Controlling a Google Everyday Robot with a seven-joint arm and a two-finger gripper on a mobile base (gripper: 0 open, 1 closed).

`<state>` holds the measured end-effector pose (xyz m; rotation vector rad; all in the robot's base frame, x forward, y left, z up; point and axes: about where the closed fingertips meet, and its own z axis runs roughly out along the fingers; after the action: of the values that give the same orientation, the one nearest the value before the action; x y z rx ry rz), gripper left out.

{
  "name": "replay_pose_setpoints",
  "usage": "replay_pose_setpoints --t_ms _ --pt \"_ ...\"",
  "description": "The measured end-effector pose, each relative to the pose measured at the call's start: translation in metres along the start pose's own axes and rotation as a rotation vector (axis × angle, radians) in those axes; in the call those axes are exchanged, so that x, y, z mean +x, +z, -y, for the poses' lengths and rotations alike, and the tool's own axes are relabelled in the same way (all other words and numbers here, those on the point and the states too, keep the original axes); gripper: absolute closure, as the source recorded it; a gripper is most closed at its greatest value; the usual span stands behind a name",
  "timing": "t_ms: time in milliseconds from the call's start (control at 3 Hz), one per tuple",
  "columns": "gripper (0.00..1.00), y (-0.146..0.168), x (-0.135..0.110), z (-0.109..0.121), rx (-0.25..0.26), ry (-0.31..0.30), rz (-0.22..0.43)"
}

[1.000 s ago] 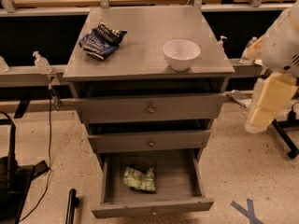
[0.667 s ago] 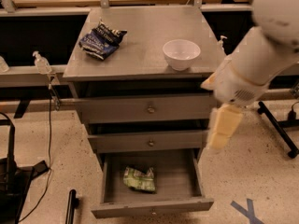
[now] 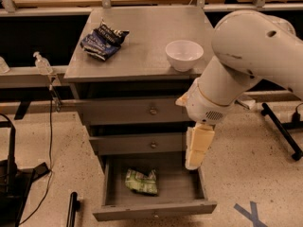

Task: Pick green jalapeno chip bag from bottom drawer and place on counter

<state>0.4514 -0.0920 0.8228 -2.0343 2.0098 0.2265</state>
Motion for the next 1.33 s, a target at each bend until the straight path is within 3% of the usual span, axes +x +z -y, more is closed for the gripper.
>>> replay_pose_setpoints --t_ms 333,1000,1333 --pt "0.0 0.022 -0.007 0.011 -0.031 -0.062 0.006" --pt "0.0 0.17 -0.091 0.034 -0.133 -0.434 0.107" --pt "0.0 0.208 -0.092 0.042 -0.132 -0.454 0.064"
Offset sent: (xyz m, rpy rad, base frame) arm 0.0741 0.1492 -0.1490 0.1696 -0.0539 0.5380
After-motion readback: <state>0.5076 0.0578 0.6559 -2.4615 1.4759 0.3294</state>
